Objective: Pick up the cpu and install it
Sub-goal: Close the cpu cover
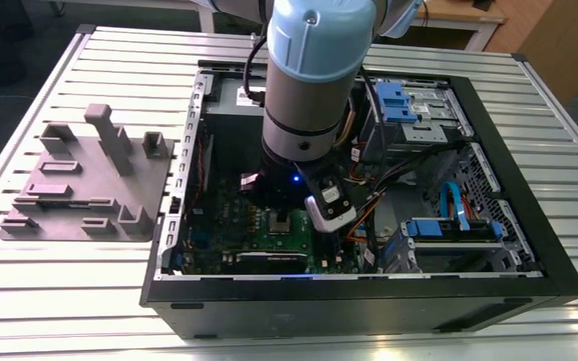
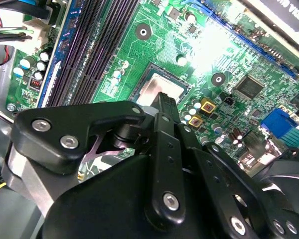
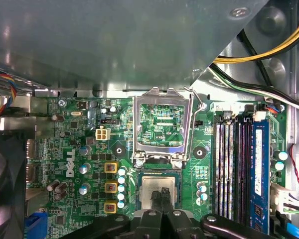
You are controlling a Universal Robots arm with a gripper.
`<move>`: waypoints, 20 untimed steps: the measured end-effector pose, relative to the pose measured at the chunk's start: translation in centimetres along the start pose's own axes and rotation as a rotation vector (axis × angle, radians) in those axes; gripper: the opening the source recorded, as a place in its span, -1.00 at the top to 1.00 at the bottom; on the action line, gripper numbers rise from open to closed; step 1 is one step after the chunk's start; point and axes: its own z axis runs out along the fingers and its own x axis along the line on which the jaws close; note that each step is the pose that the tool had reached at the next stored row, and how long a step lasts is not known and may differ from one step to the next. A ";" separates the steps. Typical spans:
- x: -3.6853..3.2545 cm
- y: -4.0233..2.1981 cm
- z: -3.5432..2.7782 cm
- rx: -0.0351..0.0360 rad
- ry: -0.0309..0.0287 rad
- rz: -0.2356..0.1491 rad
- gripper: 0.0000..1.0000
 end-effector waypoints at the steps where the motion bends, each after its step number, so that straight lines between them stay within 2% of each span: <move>1: 0.00 0.00 -0.14 0.0002 0.0001 0.000 0.80; 4: 0.02 0.03 -0.80 -0.0003 -0.0001 0.000 0.80; 13: 0.09 0.11 -3.36 -0.0004 -0.0002 0.000 0.80; 20: 0.09 0.11 -3.43 -0.0004 -0.0002 -0.001 0.80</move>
